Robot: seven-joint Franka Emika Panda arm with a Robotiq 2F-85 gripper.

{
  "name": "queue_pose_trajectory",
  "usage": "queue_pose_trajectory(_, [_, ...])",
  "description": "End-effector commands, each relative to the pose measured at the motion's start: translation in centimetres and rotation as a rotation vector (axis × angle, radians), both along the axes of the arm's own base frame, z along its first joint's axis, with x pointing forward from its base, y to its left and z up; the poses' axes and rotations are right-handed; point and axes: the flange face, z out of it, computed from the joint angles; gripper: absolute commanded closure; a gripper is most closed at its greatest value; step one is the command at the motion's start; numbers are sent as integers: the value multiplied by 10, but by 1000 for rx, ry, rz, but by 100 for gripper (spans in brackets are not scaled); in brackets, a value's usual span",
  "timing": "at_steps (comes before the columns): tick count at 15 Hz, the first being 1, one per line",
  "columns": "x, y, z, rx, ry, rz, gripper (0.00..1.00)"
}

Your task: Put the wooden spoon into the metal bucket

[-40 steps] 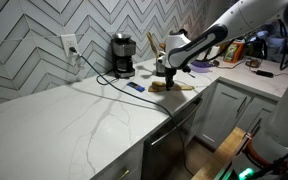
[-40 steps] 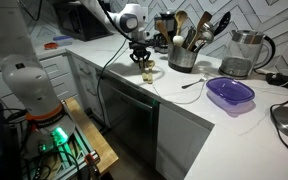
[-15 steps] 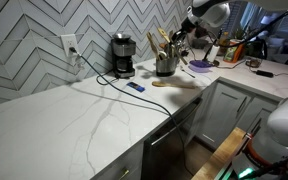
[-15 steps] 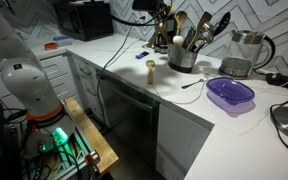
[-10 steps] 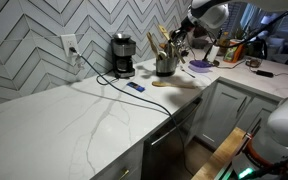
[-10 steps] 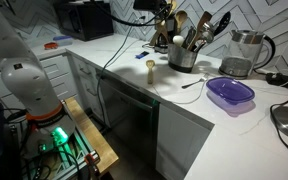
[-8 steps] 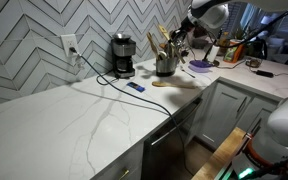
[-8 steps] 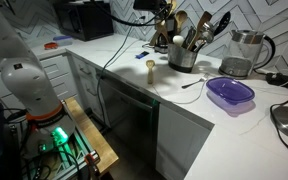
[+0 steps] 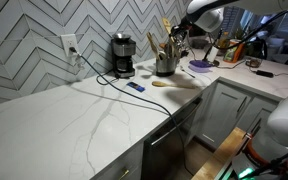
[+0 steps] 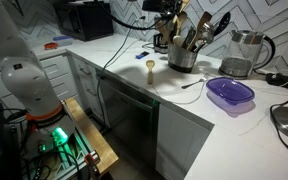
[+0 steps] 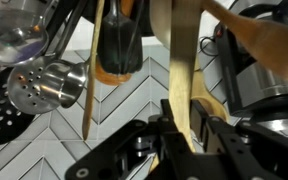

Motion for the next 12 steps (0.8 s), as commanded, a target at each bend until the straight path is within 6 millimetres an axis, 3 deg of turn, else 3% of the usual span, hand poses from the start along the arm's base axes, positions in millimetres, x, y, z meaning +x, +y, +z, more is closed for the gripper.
queue_pose_trajectory(1, [21,-21,-4,44,-92,-122,94])
queue_pose_trajectory(7, [44,-40,-8,29,-269,-273,94])
queue_pose_trajectory(12, [48,-56,-31,-26,-328,-335,94])
